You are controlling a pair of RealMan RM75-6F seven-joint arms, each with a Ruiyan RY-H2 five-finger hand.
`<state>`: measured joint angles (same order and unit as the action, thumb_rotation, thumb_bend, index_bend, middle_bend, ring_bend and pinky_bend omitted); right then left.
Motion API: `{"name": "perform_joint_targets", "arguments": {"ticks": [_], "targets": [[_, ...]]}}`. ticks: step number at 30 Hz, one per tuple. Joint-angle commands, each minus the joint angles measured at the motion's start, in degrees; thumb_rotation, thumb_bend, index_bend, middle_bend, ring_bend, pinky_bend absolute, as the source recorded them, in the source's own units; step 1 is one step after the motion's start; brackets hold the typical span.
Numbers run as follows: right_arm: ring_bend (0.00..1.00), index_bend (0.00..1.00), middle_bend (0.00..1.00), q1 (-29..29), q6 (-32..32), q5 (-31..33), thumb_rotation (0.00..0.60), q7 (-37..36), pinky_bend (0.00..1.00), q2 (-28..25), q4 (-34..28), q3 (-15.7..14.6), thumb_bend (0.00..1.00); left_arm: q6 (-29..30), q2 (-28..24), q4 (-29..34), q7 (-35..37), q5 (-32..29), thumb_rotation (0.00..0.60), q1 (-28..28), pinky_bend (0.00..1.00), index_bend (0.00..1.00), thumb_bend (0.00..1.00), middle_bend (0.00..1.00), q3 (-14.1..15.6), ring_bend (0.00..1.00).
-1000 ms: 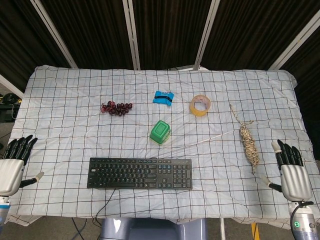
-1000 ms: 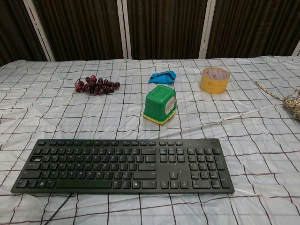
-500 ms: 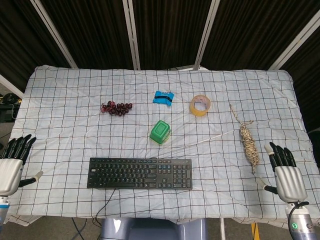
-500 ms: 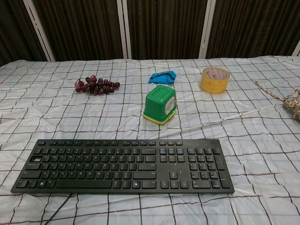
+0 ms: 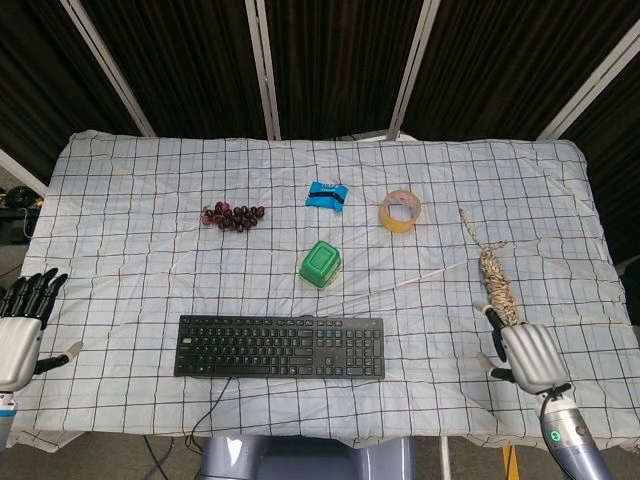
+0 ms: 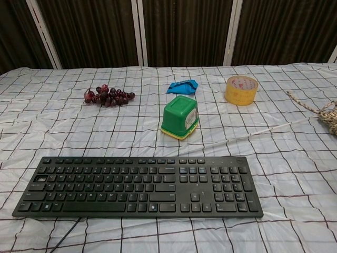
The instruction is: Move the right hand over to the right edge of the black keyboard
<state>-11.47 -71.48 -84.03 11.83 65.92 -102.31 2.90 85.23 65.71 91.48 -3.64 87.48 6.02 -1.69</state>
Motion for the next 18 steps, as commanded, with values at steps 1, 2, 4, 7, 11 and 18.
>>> {"name": "perform_joint_targets", "arguments": {"ticks": [1, 2, 4, 7, 11, 18], "targets": [[0.84, 0.15, 0.86, -2.5, 3.9, 2.9, 0.600, 3.7, 0.73, 0.8, -2.9, 0.2, 0.40, -0.1, 0.0, 0.0, 0.0, -0.1, 0.600, 0.1, 0.00, 0.00, 0.12, 0.00, 0.0, 0.00], [0.85, 0.15, 0.86, -2.9, 4.6, 3.3, 0.600, 4.6, 0.73, 1.1, -3.4, 0.1, 0.41, -0.2, 0.0, 0.0, 0.0, -0.1, 0.600, 0.1, 0.00, 0.00, 0.12, 0.00, 0.0, 0.00], [0.85, 0.15, 0.86, -3.8, 5.9, 4.1, 0.600, 6.8, 0.73, 2.0, -4.3, -0.1, 0.44, -0.2, 0.0, 0.0, 0.0, -0.1, 0.600, 0.1, 0.00, 0.00, 0.12, 0.00, 0.0, 0.00], [0.86, 0.15, 0.87, -5.5, 8.5, 5.9, 0.600, 10.4, 0.74, 3.8, -6.1, -0.4, 0.47, -0.3, 0.0, 0.0, 0.0, 0.0, 0.600, 0.2, 0.00, 0.00, 0.12, 0.00, 0.0, 0.00], [0.87, 0.15, 0.88, -7.0, 10.3, 9.2, 0.600, 14.9, 0.75, 5.6, -8.1, -0.5, 0.49, -0.3, 0.0, -0.1, 0.0, 0.0, 0.600, 0.2, 0.00, 0.00, 0.12, 0.00, 0.0, 0.00], [0.87, 0.14, 0.88, -9.7, 11.5, 14.8, 0.600, 22.0, 0.75, 9.9, -9.9, -0.4, 0.51, -0.5, 0.0, 0.0, 0.0, 0.0, 0.600, 0.3, 0.00, 0.00, 0.12, 0.00, 0.0, 0.00]]}}
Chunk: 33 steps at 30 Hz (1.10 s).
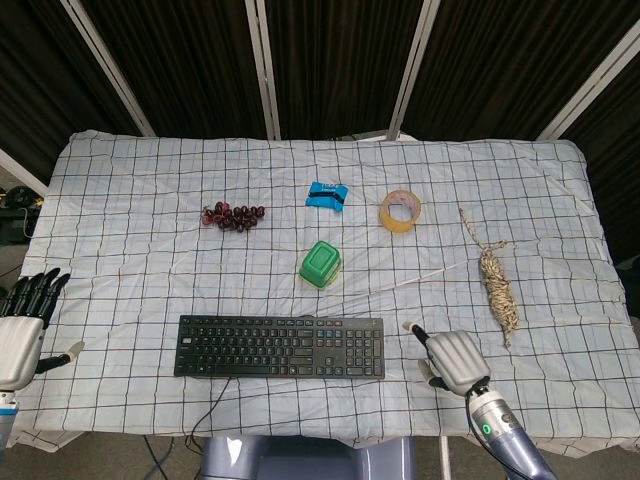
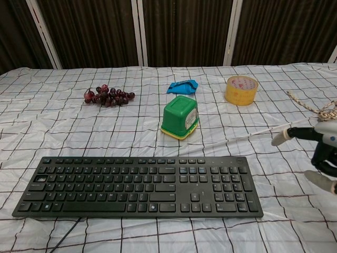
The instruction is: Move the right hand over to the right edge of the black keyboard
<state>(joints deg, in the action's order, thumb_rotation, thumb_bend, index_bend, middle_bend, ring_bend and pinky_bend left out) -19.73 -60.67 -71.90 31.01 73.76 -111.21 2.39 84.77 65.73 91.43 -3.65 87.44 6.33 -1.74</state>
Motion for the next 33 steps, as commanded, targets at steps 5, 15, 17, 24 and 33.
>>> {"name": "perform_joint_targets", "arguments": {"ticks": [5, 15, 17, 24, 33], "targets": [[0.87, 0.14, 0.88, -3.4, 0.6, 8.2, 0.600, 7.1, 0.75, 5.2, -1.6, 0.6, 0.52, -0.2, 0.0, 0.0, 0.0, 0.0, 0.600, 0.1, 0.00, 0.00, 0.12, 0.00, 0.0, 0.00], [0.87, 0.14, 0.88, -6.4, -1.3, 17.1, 0.600, 13.2, 0.75, 8.9, -1.8, 0.2, 0.53, -0.2, -0.1, 0.1, 0.2, -0.1, 0.600, 0.1, 0.00, 0.00, 0.12, 0.00, 0.1, 0.00], [0.87, 0.14, 0.88, -6.7, -1.8, 17.9, 0.600, 13.5, 0.75, 9.3, -1.6, 0.0, 0.53, -0.2, -0.1, 0.1, 0.1, -0.1, 0.600, 0.1, 0.00, 0.00, 0.12, 0.00, 0.1, 0.00], [0.87, 0.14, 0.88, -7.8, -2.8, 20.0, 0.600, 13.8, 0.75, 10.8, -0.8, -0.5, 0.53, -0.3, 0.0, 0.0, -0.1, 0.0, 0.600, 0.2, 0.00, 0.00, 0.12, 0.00, 0.1, 0.00], [0.87, 0.14, 0.88, -9.2, -4.5, 23.3, 0.600, 14.5, 0.75, 12.5, 0.6, -0.6, 0.55, -0.4, 0.0, 0.1, 0.0, -0.1, 0.600, 0.2, 0.00, 0.00, 0.12, 0.00, 0.2, 0.00]]}}
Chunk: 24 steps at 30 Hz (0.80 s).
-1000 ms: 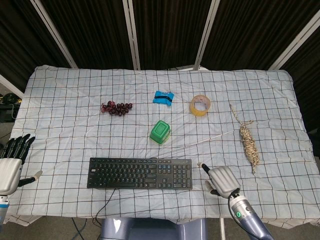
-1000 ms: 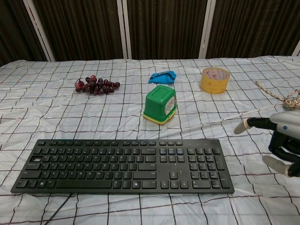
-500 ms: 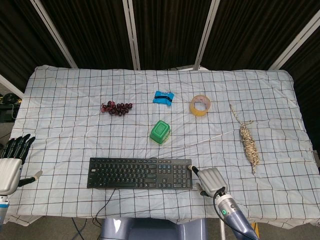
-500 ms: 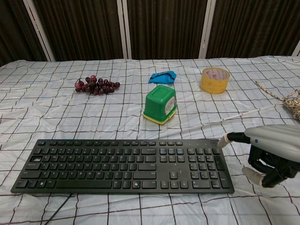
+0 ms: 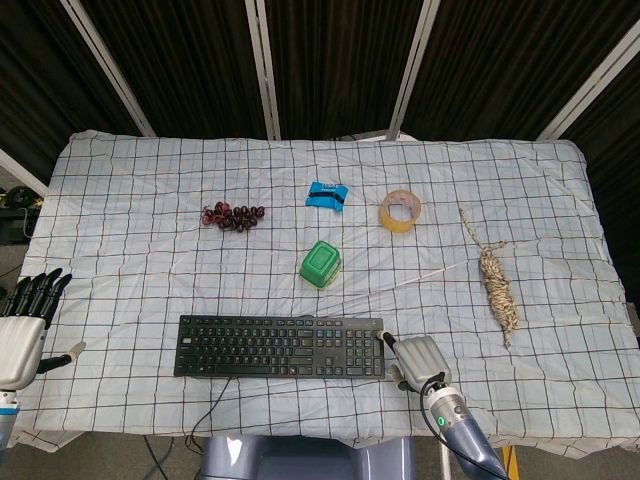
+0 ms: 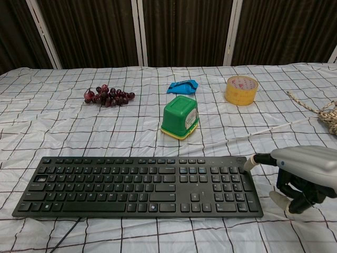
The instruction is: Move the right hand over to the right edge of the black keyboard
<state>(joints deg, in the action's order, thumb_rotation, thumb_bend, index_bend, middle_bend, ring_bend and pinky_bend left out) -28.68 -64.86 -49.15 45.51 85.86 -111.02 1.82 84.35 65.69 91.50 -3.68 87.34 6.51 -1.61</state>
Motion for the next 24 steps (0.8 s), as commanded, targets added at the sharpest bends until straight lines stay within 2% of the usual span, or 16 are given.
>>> {"name": "perform_joint_targets", "arguments": {"ticks": [1, 15, 21, 24], "targets": [[0.88, 0.14, 0.88, -0.4, -0.3, 0.9, 0.600, 0.0, 0.75, 0.5, 0.5, -0.1, 0.55, -0.1, 0.0, 0.0, 0.0, 0.0, 0.600, 0.0, 0.00, 0.00, 0.12, 0.00, 0.0, 0.00], [0.88, 0.14, 0.88, -1.8, -2.5, 3.5, 0.600, 1.2, 0.75, 2.6, 0.7, -1.4, 0.56, -0.1, 0.0, 0.1, 0.1, -0.1, 0.600, 0.0, 0.00, 0.00, 0.12, 0.00, 0.0, 0.00], [0.88, 0.14, 0.88, -2.0, -4.1, 1.3, 0.600, 0.1, 0.75, 2.5, 0.1, -0.8, 0.56, 0.1, 0.0, 0.0, 0.1, -0.1, 0.600, 0.0, 0.00, 0.00, 0.12, 0.00, -0.1, 0.00], [0.86, 0.14, 0.88, -1.6, -5.9, -1.8, 0.600, -1.2, 0.75, 2.3, 0.2, -0.3, 0.50, 0.0, 0.0, 0.0, 0.1, -0.3, 0.600, 0.0, 0.00, 0.00, 0.12, 0.00, -0.1, 0.00]]}}
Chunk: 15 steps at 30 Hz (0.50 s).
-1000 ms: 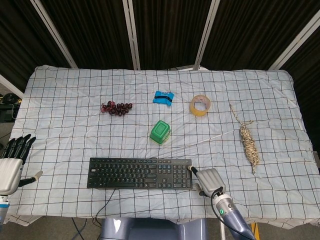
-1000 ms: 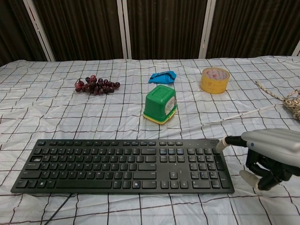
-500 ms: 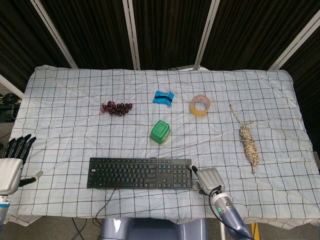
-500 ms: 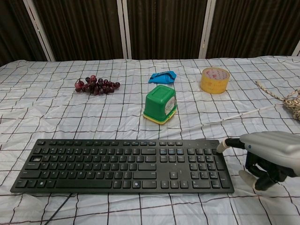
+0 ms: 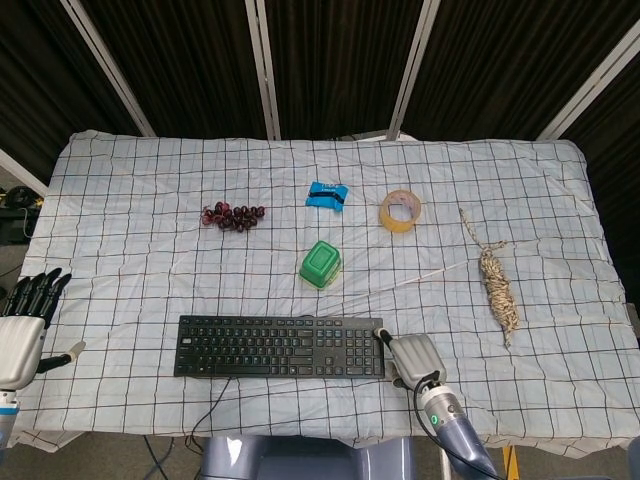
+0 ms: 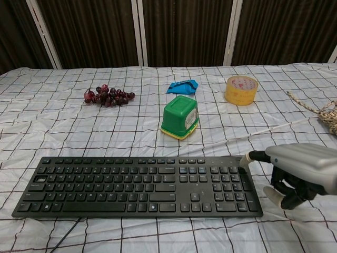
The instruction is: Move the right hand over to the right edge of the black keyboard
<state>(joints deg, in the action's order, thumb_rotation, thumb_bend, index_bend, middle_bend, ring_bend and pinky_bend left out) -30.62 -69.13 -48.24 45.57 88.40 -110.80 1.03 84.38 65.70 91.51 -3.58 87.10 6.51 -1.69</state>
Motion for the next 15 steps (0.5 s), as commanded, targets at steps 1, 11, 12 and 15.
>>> {"name": "perform_joint_targets", "arguments": {"ticks": [1, 11, 12, 15], "targets": [[0.84, 0.14, 0.87, 0.6, -2.5, -4.3, 0.600, -2.0, 0.73, -0.4, 0.0, 0.7, 0.45, -0.1, 0.0, 0.0, 0.0, -0.1, 0.600, 0.0, 0.00, 0.00, 0.12, 0.00, 0.0, 0.00], [0.11, 0.12, 0.20, 6.5, -10.8, -26.1, 0.600, -18.2, 0.34, -10.1, 1.3, -1.4, 0.27, 0.4, 0.0, 0.0, 0.0, 0.2, 0.600, -0.1, 0.00, 0.00, 0.12, 0.00, 0.0, 0.00], [0.04, 0.12, 0.12, 7.3, -11.3, -27.3, 0.600, -20.0, 0.24, -12.0, 1.5, -2.2, 0.26, 0.5, 0.0, 0.0, -0.1, 0.3, 0.600, -0.2, 0.00, 0.00, 0.12, 0.00, 0.0, 0.00], [0.00, 0.06, 0.01, 9.2, -11.9, -29.3, 0.600, -23.6, 0.09, -16.0, 1.9, -4.1, 0.21, 0.7, 0.1, 0.0, -0.2, 0.6, 0.600, -0.2, 0.00, 0.00, 0.12, 0.00, 0.1, 0.00]]}}
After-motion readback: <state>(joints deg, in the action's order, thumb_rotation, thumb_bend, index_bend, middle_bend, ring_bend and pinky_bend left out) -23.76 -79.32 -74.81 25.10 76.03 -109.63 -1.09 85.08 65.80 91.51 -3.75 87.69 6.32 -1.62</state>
